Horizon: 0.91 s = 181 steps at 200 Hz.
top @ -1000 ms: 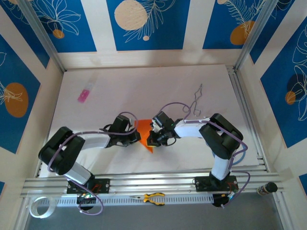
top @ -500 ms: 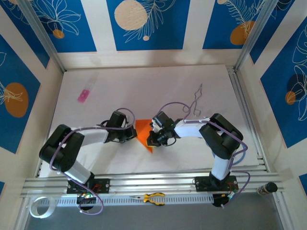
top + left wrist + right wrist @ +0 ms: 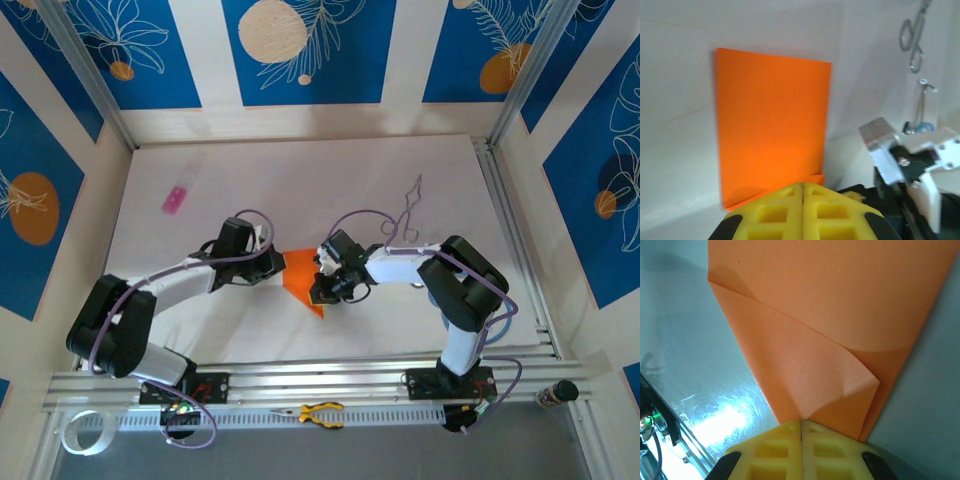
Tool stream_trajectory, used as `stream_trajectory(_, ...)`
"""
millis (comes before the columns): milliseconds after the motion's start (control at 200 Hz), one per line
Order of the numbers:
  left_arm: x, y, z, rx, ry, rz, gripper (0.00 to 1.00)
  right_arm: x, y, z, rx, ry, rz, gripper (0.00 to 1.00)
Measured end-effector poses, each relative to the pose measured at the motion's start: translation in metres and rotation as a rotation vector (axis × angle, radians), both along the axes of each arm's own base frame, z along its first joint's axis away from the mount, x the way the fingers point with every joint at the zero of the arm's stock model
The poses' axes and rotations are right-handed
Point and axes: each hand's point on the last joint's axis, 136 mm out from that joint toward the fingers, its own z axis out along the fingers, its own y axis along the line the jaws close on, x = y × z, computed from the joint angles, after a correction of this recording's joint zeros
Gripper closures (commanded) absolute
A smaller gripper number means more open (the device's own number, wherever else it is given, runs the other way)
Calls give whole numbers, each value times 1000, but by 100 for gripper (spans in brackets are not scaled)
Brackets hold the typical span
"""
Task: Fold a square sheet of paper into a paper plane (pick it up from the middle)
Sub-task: Third fold the triangle at the center of the table.
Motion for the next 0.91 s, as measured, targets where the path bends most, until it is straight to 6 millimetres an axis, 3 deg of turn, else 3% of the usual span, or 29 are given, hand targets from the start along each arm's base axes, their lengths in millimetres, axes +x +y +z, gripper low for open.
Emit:
stream_trajectory(215, -13, -23, -24, -21, 63, -79, 100, 0, -2, 0, -8, -5, 14, 100)
stream_trajectory(470, -18, -21, -59, 13, 132, -70, 100, -1, -3, 2, -22, 5, 15, 96)
stream_trajectory(600, -18, -22, -60, 5, 124, -74, 100, 1, 2, 15, 8, -5, 20, 94)
stream_trajectory(780, -18, -22, -61, 2, 107, -80, 100, 11, 27, 47, 99, -49, 52, 94)
stream_trajectory(905, -18, -22, -61, 4, 100, -87, 100, 11, 42, 47, 106, -56, 74, 94)
